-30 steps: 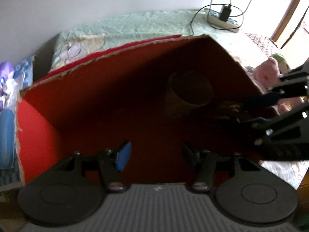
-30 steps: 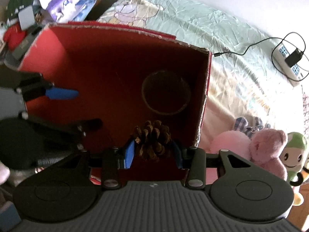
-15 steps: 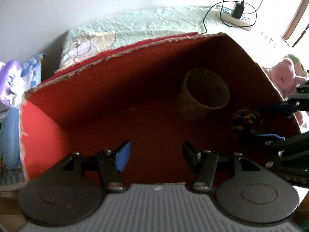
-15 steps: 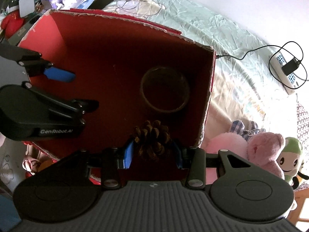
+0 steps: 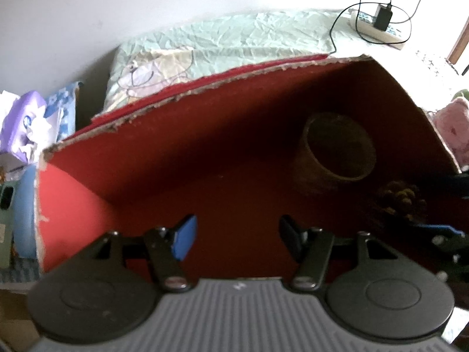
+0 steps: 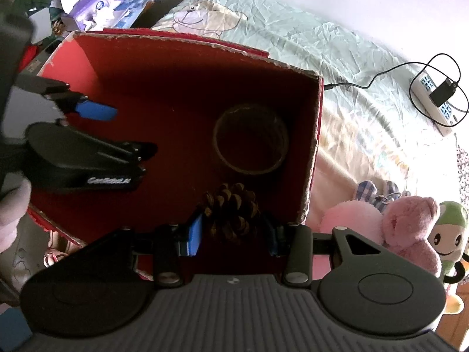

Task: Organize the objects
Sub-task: 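Raise the right gripper out of the red box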

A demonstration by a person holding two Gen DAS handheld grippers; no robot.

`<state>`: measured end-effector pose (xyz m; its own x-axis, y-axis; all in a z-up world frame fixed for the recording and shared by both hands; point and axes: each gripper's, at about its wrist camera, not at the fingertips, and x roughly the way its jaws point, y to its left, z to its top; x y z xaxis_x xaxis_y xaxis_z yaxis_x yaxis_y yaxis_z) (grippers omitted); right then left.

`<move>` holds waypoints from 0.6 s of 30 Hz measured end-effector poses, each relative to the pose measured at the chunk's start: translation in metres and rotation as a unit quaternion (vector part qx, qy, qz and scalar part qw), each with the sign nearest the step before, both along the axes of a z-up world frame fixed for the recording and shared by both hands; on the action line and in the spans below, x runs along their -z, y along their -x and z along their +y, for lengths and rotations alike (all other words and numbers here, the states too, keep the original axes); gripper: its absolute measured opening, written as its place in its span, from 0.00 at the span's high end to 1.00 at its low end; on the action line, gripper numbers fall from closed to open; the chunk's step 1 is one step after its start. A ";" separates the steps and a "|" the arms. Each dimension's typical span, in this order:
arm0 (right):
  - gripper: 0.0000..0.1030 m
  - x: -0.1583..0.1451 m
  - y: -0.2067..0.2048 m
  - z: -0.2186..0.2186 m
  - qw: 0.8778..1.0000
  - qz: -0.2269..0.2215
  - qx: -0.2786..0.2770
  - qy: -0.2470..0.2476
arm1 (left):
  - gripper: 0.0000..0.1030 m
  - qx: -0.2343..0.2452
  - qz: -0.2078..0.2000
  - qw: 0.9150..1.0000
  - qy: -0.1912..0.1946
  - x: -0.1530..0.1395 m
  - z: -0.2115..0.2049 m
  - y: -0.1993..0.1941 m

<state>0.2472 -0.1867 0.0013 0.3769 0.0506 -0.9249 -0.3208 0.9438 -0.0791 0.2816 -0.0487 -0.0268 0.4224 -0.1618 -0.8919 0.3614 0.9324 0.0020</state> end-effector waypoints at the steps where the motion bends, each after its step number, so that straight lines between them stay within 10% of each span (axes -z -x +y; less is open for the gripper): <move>1: 0.54 -0.001 0.001 -0.001 1.000 -0.005 -0.001 -0.001 | 0.39 -0.003 0.005 1.000 -0.001 0.002 0.000 -0.002; 18: 0.52 -0.009 0.016 -0.022 0.993 -0.079 0.055 -0.068 | 0.41 -0.003 -0.016 0.999 -0.033 0.003 -0.006 0.000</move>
